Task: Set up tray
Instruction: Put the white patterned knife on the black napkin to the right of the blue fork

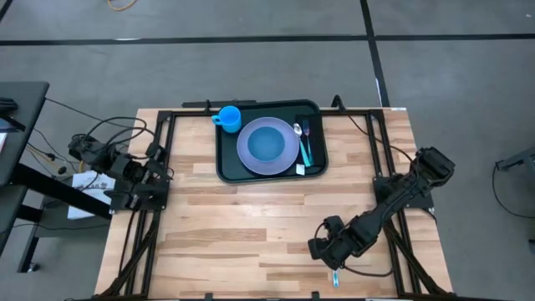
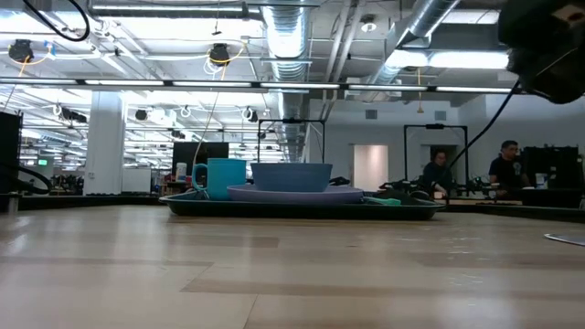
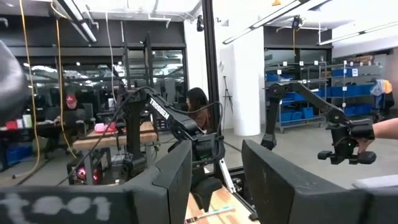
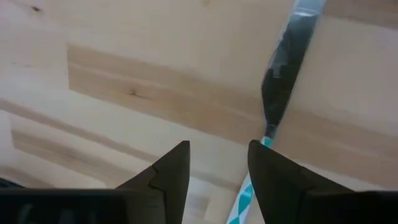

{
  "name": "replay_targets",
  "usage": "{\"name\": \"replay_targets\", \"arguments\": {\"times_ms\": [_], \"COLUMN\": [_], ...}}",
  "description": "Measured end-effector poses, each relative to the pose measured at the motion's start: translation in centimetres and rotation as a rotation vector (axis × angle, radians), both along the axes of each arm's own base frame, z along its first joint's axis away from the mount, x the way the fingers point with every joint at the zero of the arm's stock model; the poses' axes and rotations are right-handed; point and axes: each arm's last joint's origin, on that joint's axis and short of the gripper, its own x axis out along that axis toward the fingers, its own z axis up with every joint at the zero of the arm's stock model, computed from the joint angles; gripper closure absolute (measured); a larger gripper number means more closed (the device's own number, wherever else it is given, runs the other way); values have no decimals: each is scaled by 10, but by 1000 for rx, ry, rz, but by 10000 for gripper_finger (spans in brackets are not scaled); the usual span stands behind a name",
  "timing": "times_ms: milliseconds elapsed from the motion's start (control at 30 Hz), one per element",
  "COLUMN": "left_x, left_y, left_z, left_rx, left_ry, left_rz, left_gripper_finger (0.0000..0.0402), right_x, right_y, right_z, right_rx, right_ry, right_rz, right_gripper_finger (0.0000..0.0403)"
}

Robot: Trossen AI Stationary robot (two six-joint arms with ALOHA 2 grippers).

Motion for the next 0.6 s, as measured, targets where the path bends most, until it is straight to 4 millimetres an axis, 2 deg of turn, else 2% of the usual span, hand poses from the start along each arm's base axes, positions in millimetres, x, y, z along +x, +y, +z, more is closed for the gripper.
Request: {"name": "replay_targets", "arguments": {"times_ms": [333, 600], "left_x": [0, 0], "left_y": [0, 0], "left_z": [1, 1], "left_rx": [16, 15], "left_ry": [-13, -15], "left_rz": [6, 6], "left_gripper_finger": [270, 270], "right_x": [-11, -13], "right_y": [13, 14], "right_z": [-1, -2], "right_rx": [13, 6], "right_ry": [10, 15], "right_rz": [-19, -20], "right_gripper_finger": [280, 285]}}
